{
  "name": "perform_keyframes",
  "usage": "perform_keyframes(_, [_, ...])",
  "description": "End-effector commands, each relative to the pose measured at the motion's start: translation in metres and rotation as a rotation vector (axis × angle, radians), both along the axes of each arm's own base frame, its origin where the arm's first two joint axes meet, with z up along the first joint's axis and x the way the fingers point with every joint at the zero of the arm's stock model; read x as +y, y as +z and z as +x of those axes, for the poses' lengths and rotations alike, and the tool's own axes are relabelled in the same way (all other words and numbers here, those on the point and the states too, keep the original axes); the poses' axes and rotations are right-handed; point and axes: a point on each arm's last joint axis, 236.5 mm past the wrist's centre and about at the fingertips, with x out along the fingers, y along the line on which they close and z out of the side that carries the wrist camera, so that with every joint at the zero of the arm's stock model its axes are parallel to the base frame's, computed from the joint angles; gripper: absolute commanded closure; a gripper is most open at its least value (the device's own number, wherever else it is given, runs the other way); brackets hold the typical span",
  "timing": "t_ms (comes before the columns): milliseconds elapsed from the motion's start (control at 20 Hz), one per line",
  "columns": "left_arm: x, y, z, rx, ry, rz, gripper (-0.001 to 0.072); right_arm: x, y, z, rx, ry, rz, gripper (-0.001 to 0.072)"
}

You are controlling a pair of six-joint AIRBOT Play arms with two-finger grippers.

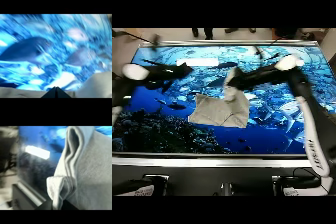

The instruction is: Fold the shirts.

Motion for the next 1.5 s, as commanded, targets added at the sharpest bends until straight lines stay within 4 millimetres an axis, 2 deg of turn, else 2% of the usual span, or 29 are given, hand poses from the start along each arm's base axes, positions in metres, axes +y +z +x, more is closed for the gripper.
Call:
perform_keyframes(0, [0.100,0.067,-0.029,-0.101,0.175,0.105,0.0683,0.107,-0.055,-0.008,0.103,0.022,0.143,0.0680])
perform_keyframes(50, [0.106,0.077,-0.038,-0.115,0.184,0.107,0.0683,0.130,-0.073,-0.017,0.146,0.034,0.170,0.0677])
perform_keyframes(100, [0.107,0.085,-0.046,-0.127,0.182,0.110,0.0683,0.147,-0.092,-0.023,0.176,0.040,0.180,0.0486])
perform_keyframes(150, [0.107,0.090,-0.052,-0.133,0.176,0.117,0.0683,0.153,-0.107,-0.025,0.199,0.042,0.180,0.0084])
perform_keyframes(200, [0.104,0.091,-0.058,-0.128,0.164,0.121,0.0683,0.153,-0.114,-0.029,0.215,0.059,0.177,0.0023])
perform_keyframes(250, [0.102,0.089,-0.063,-0.113,0.151,0.126,0.0683,0.143,-0.115,-0.028,0.215,0.078,0.161,0.0023])
perform_keyframes(350, [0.105,0.080,-0.067,-0.083,0.141,0.164,0.0683,0.103,-0.106,-0.028,0.208,0.141,0.111,0.0031])
perform_keyframes(450, [0.113,0.074,-0.067,-0.078,0.154,0.207,0.0683,0.030,-0.103,-0.024,0.207,0.164,-0.047,0.0035])
perform_keyframes(500, [0.117,0.072,-0.066,-0.078,0.160,0.226,0.0683,-0.024,-0.111,-0.020,0.197,0.152,-0.200,0.0037])
perform_keyframes(600, [0.120,0.070,-0.065,-0.074,0.165,0.241,0.0682,-0.148,-0.144,-0.012,0.246,0.050,-0.569,0.0043])
perform_keyframes(650, [0.119,0.069,-0.065,-0.073,0.164,0.240,0.0682,-0.190,-0.160,-0.019,0.324,-0.003,-0.673,0.0071])
perform_keyframes(700, [0.117,0.068,-0.065,-0.071,0.158,0.241,0.0683,-0.203,-0.172,-0.027,0.394,-0.026,-0.653,0.0089])
perform_keyframes(850, [0.111,0.057,-0.066,-0.050,0.143,0.239,0.0683,-0.149,-0.194,-0.037,0.439,0.006,-0.396,0.0082])
perform_keyframes(950, [0.105,0.051,-0.068,-0.035,0.127,0.237,0.0682,-0.120,-0.213,-0.036,0.456,0.002,-0.348,0.0082])
perform_keyframes(1050, [0.100,0.051,-0.069,-0.037,0.115,0.234,0.0682,-0.092,-0.222,-0.042,0.493,0.027,-0.299,0.0086])
perform_keyframes(1100, [0.098,0.051,-0.069,-0.038,0.111,0.233,0.0682,-0.079,-0.222,-0.044,0.504,0.035,-0.264,0.0151])
perform_keyframes(1150, [0.098,0.052,-0.069,-0.039,0.111,0.230,0.0682,-0.066,-0.215,-0.041,0.482,0.049,-0.211,0.0452])
perform_keyframes(1200, [0.098,0.052,-0.069,-0.039,0.111,0.230,0.0682,-0.059,-0.203,-0.034,0.448,0.058,-0.160,0.0666])
perform_keyframes(1250, [0.098,0.052,-0.069,-0.040,0.112,0.230,0.0682,-0.059,-0.183,-0.021,0.383,0.071,-0.110,0.0681])
perform_keyframes(1300, [0.098,0.052,-0.069,-0.040,0.112,0.230,0.0682,-0.070,-0.163,-0.005,0.326,0.062,-0.088,0.0681])
perform_keyframes(1400, [0.098,0.052,-0.069,-0.040,0.112,0.230,0.0682,-0.123,-0.114,0.033,0.237,-0.039,-0.078,0.0683])
perform_keyframes(1450, [0.098,0.052,-0.069,-0.040,0.112,0.231,0.0682,-0.165,-0.089,0.050,0.206,-0.127,-0.091,0.0683])
